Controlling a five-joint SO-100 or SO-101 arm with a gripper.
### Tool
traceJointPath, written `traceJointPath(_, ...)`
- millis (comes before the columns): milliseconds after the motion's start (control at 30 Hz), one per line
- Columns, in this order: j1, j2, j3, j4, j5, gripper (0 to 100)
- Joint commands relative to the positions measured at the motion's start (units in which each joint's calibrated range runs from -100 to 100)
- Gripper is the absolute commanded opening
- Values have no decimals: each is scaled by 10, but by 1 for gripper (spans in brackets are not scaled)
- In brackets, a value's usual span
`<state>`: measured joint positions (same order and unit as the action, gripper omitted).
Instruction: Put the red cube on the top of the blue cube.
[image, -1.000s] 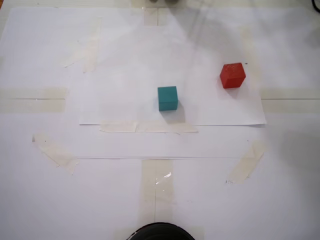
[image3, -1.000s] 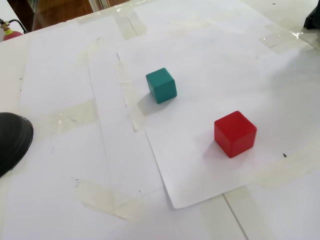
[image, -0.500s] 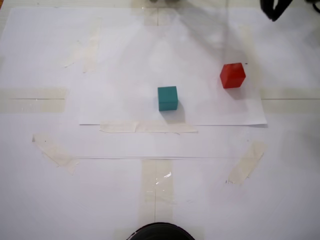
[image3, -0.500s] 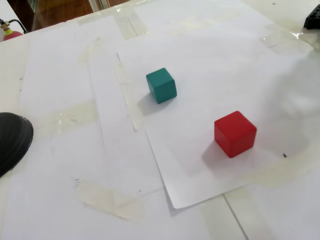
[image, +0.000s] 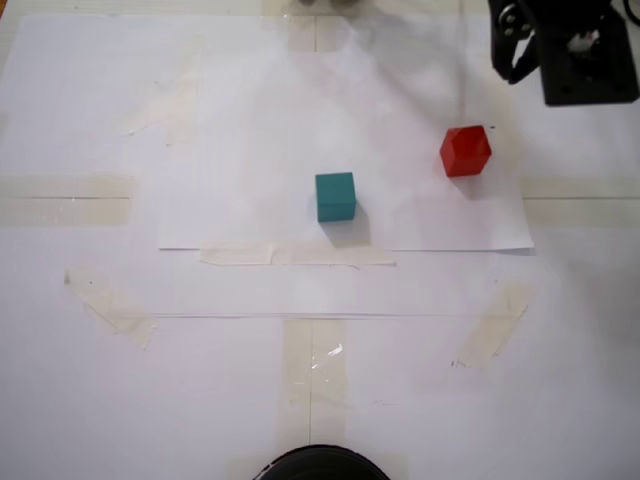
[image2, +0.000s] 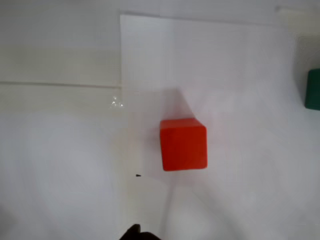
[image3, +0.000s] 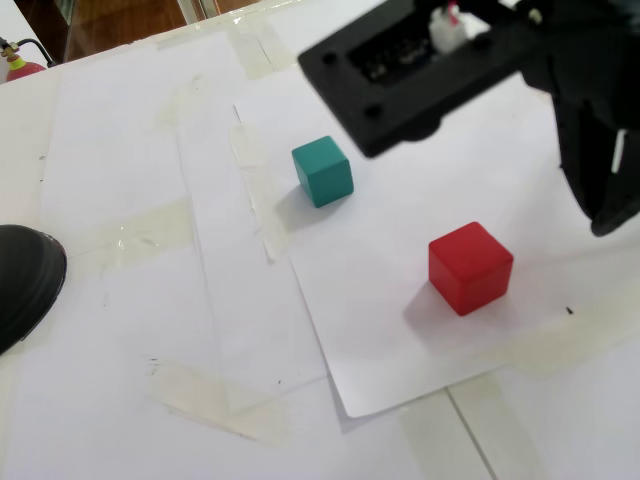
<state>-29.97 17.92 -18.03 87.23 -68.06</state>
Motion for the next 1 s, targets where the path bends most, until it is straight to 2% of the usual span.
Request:
traceJointPath(0,23,-7,-58,-2,19,0)
traceJointPath(433,39,-4,-35,-117,160,0)
traceJointPath(800,54,-10,-1,-121,155,0)
traceJointPath(967,69,-20,76,-189,143,0)
